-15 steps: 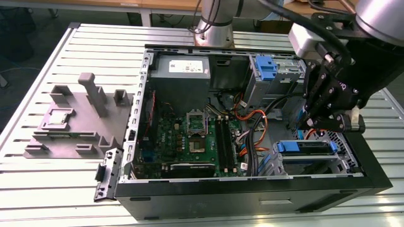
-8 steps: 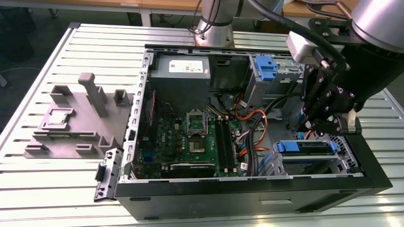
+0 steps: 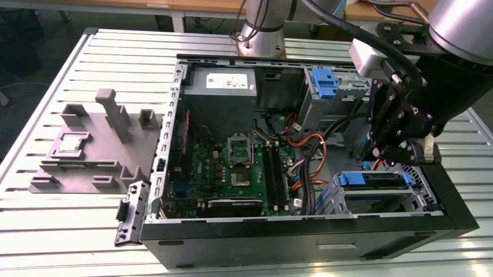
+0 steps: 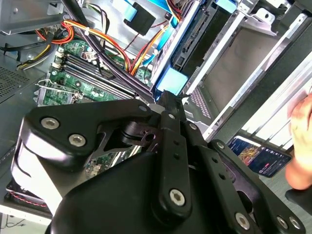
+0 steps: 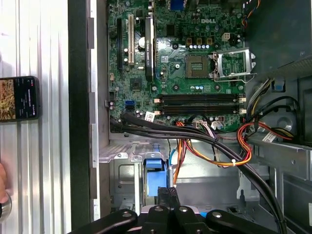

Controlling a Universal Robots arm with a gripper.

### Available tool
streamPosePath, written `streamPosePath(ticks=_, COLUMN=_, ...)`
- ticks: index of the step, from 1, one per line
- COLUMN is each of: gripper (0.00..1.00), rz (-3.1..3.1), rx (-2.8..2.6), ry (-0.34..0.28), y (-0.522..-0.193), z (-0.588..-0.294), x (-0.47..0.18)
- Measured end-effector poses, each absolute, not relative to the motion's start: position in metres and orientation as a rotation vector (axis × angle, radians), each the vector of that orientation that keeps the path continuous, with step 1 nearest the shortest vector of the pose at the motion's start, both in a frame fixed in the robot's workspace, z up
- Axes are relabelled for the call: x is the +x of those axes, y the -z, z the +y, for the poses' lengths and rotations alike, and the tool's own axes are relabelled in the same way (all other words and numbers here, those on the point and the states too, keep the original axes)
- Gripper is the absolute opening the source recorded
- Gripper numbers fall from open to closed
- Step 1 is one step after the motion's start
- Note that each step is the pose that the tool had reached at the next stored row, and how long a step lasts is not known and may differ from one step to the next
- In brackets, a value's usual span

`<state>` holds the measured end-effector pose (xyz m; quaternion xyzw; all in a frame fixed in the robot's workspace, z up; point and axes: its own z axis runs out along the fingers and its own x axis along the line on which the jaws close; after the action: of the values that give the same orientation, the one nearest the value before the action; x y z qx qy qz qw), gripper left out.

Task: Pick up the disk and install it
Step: 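Insert the first disk wire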

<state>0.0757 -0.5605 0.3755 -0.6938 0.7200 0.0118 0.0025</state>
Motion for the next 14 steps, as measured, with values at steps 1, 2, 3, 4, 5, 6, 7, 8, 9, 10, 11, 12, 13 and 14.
streamPosePath(ticks=1, gripper=0.10, rz=2.259, rx=-2.176, ry=-0.037, y=-0.376, z=-0.561, x=0.076)
streamPosePath(ticks=2, gripper=0.10, rz=2.259, rx=-2.176, ry=-0.037, y=-0.375, z=-0.561, x=0.076)
streamPosePath(ticks=3, gripper=0.10, rz=2.259, rx=-2.176, ry=-0.037, y=-0.375, z=-0.561, x=0.076)
streamPosePath(ticks=4, gripper=0.10, rz=2.259, rx=-2.176, ry=-0.037, y=-0.375, z=-0.561, x=0.077)
streamPosePath(ticks=5, gripper=0.10, rz=2.259, rx=-2.176, ry=-0.037, y=-0.375, z=-0.561, x=0.078)
streamPosePath(ticks=6, gripper=0.10, rz=2.259, rx=-2.176, ry=-0.037, y=-0.375, z=-0.561, x=0.081)
streamPosePath(ticks=7, gripper=0.10, rz=2.259, rx=-2.176, ry=-0.037, y=-0.375, z=-0.561, x=0.085)
streamPosePath(ticks=8, gripper=0.10, rz=2.258, rx=-2.176, ry=-0.037, y=-0.375, z=-0.561, x=0.089)
streamPosePath(ticks=9, gripper=0.10, rz=2.258, rx=-2.177, ry=-0.037, y=-0.375, z=-0.561, x=0.093)
streamPosePath(ticks=10, gripper=0.10, rz=2.254, rx=-2.181, ry=-0.037, y=-0.374, z=-0.561, x=0.095)
streamPosePath(ticks=11, gripper=0.10, rz=2.240, rx=-2.196, ry=-0.037, y=-0.374, z=-0.560, x=0.095)
streamPosePath(ticks=12, gripper=0.10, rz=2.220, rx=-2.216, ry=-0.037, y=-0.374, z=-0.560, x=0.095)
streamPosePath(ticks=13, gripper=0.10, rz=2.200, rx=-2.236, ry=-0.037, y=-0.374, z=-0.561, x=0.095)
streamPosePath(ticks=14, gripper=0.10, rz=2.179, rx=-2.257, ry=-0.037, y=-0.373, z=-0.561, x=0.095)
